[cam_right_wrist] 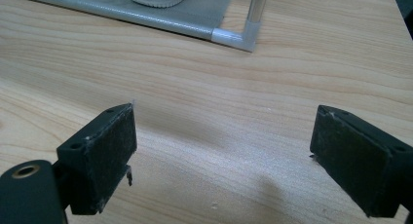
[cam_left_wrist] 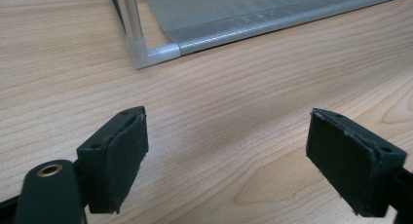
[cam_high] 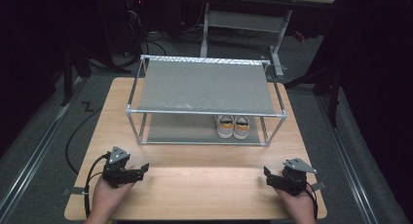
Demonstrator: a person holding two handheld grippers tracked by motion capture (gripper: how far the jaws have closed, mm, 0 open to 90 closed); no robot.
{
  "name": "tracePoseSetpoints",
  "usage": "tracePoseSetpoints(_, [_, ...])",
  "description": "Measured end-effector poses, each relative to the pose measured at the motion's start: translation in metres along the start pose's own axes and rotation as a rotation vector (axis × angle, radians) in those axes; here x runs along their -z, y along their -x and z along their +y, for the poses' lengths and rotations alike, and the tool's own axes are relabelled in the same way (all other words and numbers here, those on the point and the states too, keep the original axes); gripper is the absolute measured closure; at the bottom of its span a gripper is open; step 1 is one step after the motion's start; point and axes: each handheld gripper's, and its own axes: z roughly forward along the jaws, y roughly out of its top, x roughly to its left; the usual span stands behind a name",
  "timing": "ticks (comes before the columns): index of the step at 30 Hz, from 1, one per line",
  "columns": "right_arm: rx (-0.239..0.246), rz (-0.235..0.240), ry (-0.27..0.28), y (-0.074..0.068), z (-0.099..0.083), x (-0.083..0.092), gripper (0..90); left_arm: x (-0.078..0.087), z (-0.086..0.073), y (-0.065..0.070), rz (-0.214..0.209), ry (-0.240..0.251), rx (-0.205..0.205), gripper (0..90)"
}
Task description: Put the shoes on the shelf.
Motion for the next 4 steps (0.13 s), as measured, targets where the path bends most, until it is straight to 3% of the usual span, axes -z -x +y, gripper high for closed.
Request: tracePoseSetpoints(4, [0.002, 0.004, 0.005, 0.0006, 0.0011, 0.0002, 10.4, -0.0003, -0.0008, 0.0001, 0.0, -0.006, -0.002, 16.1])
